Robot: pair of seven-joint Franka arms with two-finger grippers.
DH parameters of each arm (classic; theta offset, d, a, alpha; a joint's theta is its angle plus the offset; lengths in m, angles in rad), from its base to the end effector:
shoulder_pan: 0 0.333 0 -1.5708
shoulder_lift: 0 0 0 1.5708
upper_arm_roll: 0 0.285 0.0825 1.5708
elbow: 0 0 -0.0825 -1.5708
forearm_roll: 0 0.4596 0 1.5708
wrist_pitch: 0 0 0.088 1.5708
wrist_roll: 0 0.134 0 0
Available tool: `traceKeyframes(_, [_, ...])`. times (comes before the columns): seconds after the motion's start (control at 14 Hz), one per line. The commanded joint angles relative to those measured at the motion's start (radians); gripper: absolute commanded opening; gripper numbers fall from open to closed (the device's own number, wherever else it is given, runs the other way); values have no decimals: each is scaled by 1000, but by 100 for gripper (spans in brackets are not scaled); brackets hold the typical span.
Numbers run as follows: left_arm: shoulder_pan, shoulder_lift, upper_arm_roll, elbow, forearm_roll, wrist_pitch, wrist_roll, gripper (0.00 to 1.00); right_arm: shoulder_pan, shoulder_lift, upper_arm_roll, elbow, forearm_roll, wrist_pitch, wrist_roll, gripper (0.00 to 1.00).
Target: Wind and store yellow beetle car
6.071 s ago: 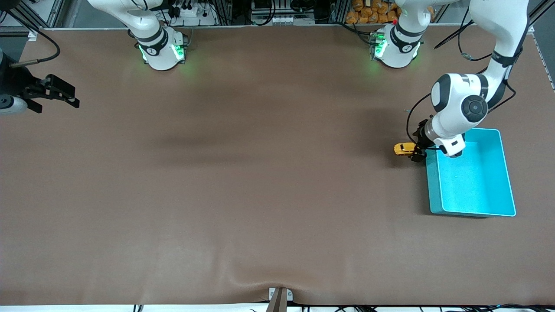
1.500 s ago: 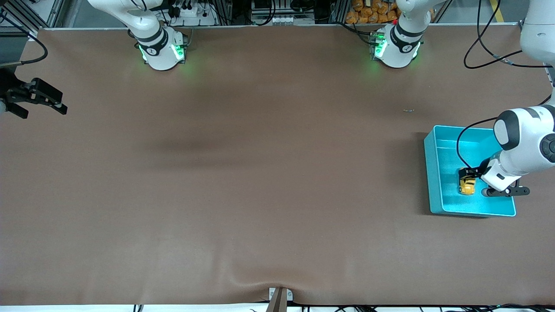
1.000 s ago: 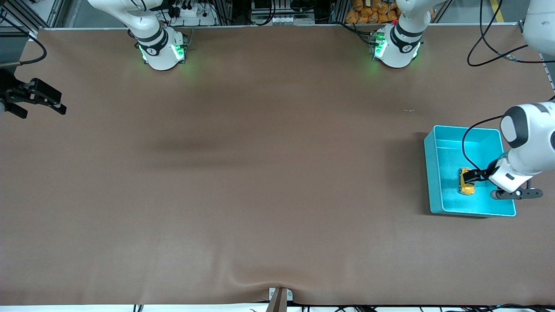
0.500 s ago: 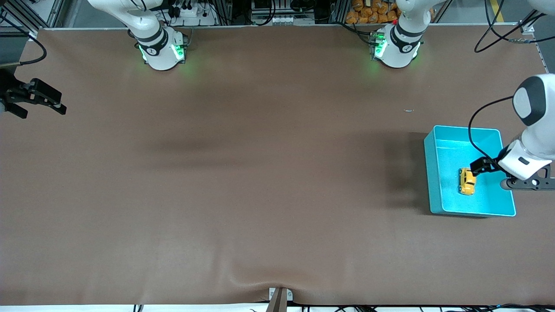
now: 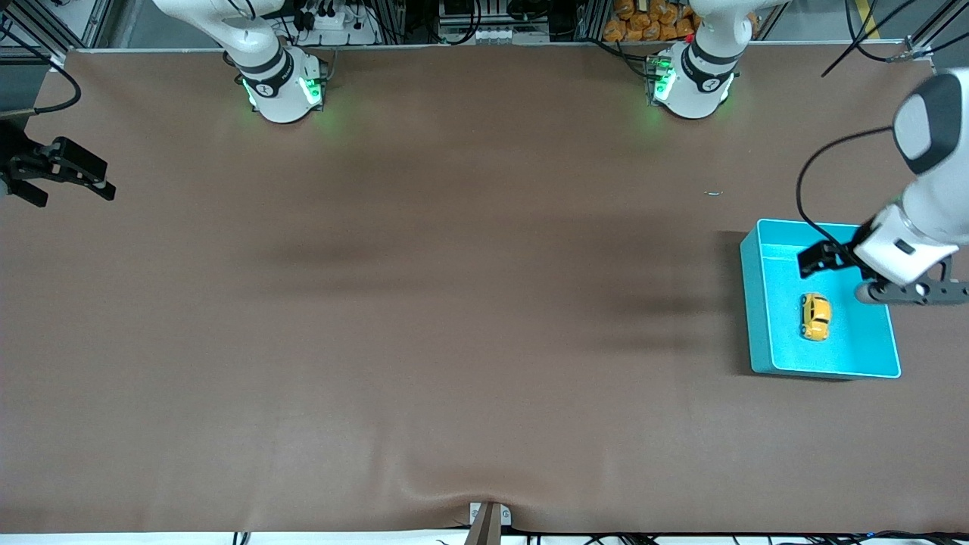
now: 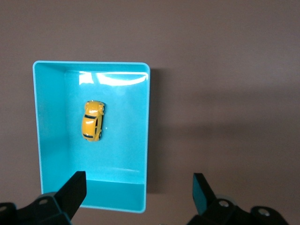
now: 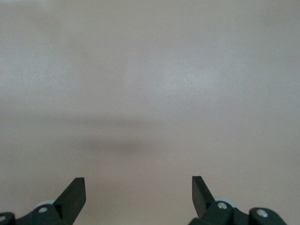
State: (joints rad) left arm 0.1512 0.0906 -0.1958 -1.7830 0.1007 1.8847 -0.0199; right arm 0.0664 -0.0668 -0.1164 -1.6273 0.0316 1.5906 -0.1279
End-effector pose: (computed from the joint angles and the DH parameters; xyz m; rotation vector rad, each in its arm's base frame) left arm 0.6606 -0.0173 0.4195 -3.0624 0.0832 -0.0239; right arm 0.6135 -0.0283 0.5786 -3.1022 -0.1209 -0.0513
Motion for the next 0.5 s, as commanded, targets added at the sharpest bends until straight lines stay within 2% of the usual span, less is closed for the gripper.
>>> traceKeyframes(0.0, [-134, -103, 120, -12, -56, -90, -9, 100, -16, 4, 4, 9, -1, -9, 11, 100])
traceKeyframes(0.14, [-208, -159, 185, -12, -70, -142, -34, 100, -16, 4, 4, 9, -1, -9, 10, 100])
traceKeyframes(0.29, [-214, -193, 177, -7, -75, -188, -60, 100, -16, 4, 4, 9, -1, -9, 10, 100])
traceKeyframes(0.43, [-216, -187, 170, 68, -84, -252, -61, 100, -16, 4, 4, 9, 1, -9, 10, 100])
